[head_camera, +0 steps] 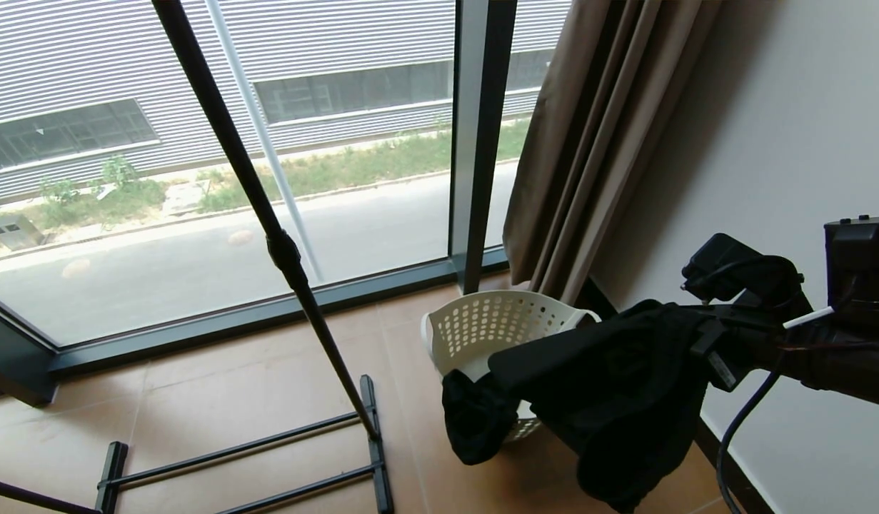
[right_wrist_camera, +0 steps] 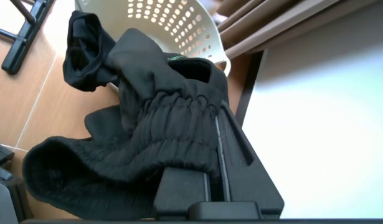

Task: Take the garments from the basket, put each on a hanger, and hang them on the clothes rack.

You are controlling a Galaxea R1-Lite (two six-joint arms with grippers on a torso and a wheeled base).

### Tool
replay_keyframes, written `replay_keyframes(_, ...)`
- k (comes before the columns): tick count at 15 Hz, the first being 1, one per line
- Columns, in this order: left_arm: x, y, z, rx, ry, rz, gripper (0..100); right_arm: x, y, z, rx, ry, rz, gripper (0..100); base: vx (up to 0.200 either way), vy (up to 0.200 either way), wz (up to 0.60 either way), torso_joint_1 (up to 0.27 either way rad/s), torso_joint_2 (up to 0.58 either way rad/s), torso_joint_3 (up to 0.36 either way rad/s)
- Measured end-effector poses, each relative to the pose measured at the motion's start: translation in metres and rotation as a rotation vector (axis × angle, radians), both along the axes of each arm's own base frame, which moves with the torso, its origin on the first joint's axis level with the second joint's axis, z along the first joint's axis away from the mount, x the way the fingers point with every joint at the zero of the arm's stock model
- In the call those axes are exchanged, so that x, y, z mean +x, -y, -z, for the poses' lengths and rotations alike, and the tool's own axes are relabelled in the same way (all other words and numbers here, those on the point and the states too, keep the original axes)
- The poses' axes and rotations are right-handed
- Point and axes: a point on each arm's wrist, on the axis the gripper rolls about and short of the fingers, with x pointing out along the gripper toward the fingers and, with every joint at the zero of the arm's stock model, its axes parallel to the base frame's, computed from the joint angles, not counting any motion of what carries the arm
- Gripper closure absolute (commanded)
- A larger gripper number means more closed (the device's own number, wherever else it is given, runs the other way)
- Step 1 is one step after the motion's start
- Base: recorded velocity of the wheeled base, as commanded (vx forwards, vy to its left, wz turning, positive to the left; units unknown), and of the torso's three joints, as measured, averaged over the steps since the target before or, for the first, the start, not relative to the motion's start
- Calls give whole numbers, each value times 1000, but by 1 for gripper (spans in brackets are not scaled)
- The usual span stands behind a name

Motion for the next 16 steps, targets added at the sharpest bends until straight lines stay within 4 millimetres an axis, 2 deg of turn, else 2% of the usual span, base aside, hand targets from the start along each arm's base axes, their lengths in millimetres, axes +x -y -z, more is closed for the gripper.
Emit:
replay_keyframes(7,0,0,0,0,1,0,0,-2,1,-1,1,3,1,100,0,0,0,154,-505,-152)
replay_keyframes(16,0,0,0,0,2,-1,0,-9,3,-4,5,19,2,100,0,0,0,222,-571,-153)
